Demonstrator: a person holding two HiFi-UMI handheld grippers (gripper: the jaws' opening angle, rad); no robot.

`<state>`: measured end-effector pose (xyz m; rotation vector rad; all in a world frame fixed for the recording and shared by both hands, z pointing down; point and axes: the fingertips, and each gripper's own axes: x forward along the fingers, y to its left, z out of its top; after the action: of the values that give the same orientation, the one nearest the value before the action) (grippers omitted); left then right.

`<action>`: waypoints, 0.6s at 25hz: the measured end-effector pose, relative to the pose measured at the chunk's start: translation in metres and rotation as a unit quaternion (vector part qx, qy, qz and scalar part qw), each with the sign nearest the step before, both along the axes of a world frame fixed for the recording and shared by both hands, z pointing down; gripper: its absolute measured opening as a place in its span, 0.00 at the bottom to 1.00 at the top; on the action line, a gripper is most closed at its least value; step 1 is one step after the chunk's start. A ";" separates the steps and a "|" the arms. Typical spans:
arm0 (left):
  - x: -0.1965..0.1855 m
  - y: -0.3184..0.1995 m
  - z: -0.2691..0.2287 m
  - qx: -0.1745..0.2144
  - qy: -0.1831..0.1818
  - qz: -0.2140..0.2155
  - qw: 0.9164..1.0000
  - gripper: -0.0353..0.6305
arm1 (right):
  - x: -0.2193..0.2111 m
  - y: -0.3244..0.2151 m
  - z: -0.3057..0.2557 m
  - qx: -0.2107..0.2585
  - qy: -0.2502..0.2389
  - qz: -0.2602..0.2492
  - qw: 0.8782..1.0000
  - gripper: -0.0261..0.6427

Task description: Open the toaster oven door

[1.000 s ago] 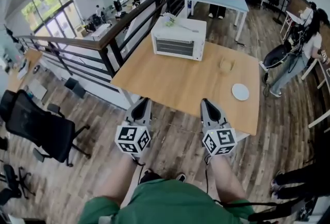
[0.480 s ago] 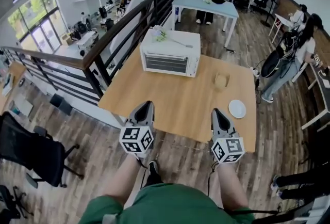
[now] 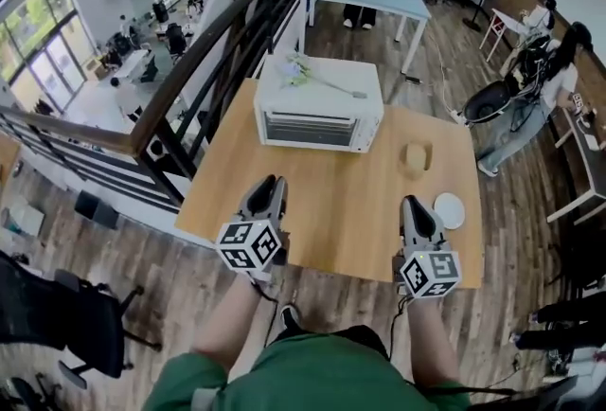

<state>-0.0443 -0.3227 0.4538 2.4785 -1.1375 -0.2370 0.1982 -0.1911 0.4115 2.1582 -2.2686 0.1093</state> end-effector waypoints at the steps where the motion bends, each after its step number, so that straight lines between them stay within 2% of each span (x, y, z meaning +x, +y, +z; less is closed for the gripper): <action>1: 0.001 -0.010 0.005 -0.014 0.007 0.004 1.000 0.19 | -0.001 -0.007 0.004 -0.006 -0.004 -0.001 1.000 0.10; 4: 0.007 -0.032 0.015 -0.046 0.038 0.013 0.998 0.23 | 0.002 -0.024 0.011 -0.016 -0.011 -0.005 1.000 0.20; 5: 0.009 -0.038 0.016 -0.056 0.060 0.016 0.997 0.28 | 0.004 -0.029 0.012 -0.012 -0.018 -0.009 1.000 0.24; 6: 0.012 -0.045 0.015 -0.067 0.084 0.019 0.994 0.36 | 0.007 -0.035 0.012 -0.006 -0.027 -0.013 1.000 0.33; 8: 0.017 -0.059 0.009 -0.078 0.118 0.023 0.990 0.48 | 0.013 -0.052 0.013 0.006 -0.047 -0.023 0.999 0.40; 9: 0.019 -0.063 0.006 -0.078 0.118 0.025 0.990 0.52 | 0.017 -0.061 0.014 0.008 -0.058 -0.028 0.998 0.43; 12: 0.032 -0.071 0.006 -0.077 0.096 0.028 0.992 0.54 | 0.033 -0.084 0.017 0.007 -0.089 -0.042 0.995 0.45; 15: 0.044 -0.089 0.023 -0.113 0.112 0.018 0.987 0.54 | 0.047 -0.100 0.022 0.004 -0.109 -0.056 0.992 0.46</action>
<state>-0.0008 -0.4117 0.4772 2.2093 -0.9675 -0.3466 0.2448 -0.2916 0.4336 2.1130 -2.5024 0.3518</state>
